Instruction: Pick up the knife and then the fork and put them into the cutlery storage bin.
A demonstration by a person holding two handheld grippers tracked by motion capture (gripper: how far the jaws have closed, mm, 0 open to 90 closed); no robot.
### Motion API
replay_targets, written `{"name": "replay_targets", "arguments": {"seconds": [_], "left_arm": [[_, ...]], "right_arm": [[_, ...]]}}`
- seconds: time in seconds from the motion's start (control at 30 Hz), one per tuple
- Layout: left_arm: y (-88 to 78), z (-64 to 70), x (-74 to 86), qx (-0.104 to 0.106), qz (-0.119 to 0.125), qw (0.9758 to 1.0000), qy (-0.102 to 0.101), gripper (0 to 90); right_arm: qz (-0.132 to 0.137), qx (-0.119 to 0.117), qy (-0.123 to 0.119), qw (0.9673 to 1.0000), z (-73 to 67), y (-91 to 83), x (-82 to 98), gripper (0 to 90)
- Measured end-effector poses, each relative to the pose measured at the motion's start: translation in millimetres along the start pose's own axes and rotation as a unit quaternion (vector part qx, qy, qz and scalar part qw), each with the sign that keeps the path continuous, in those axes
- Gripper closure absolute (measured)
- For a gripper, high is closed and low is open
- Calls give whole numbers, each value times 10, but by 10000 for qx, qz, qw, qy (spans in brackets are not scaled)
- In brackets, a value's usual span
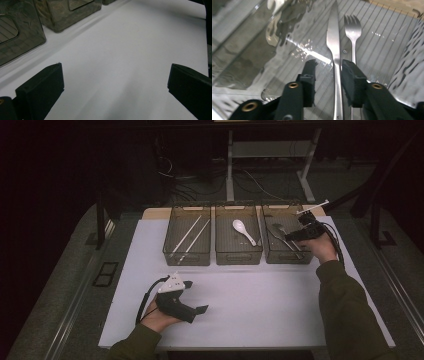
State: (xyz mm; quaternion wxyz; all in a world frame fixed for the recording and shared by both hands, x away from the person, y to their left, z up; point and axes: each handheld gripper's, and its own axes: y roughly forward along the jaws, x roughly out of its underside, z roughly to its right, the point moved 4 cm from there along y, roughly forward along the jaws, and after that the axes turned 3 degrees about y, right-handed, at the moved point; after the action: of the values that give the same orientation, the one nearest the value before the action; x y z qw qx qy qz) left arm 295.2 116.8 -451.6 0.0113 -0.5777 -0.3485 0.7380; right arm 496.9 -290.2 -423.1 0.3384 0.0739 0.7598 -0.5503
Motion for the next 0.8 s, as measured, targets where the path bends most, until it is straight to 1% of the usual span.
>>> {"name": "replay_targets", "arguments": {"seconds": [0.13,0.27,0.33,0.37,0.43,0.47,0.53,0.67,0.8], "left_arm": [[-9,-5,7,-52,-7,10000,-3,0],[-22,-22,9,-105,-2,9999,-11,0],[-27,-30,8,-112,2,9999,-14,0],[-27,-33,9,-120,2,9999,-21,0],[-29,-37,12,-125,-2,9999,-24,0],[-29,-40,13,-127,-3,9999,-16,0],[-29,-45,15,-122,-6,9999,-27,0],[-35,-46,16,-139,-4,9999,-36,0],[-38,-49,17,-145,0,9999,-37,0]], "right_arm": [[238,-160,145,9995,-11,-92,-9,501],[560,-308,79,9979,-42,-182,-21,419],[658,-407,81,9970,-66,-212,-24,389],[700,-417,36,9967,-73,-222,-23,380],[770,-421,30,9961,-90,-241,-17,364],[776,-463,27,9959,-94,-253,-10,359],[886,-520,26,9947,-97,-273,4,350],[1002,-560,-4,9934,-109,-319,59,341],[1162,-693,-73,9908,-158,-388,111,335]]}}
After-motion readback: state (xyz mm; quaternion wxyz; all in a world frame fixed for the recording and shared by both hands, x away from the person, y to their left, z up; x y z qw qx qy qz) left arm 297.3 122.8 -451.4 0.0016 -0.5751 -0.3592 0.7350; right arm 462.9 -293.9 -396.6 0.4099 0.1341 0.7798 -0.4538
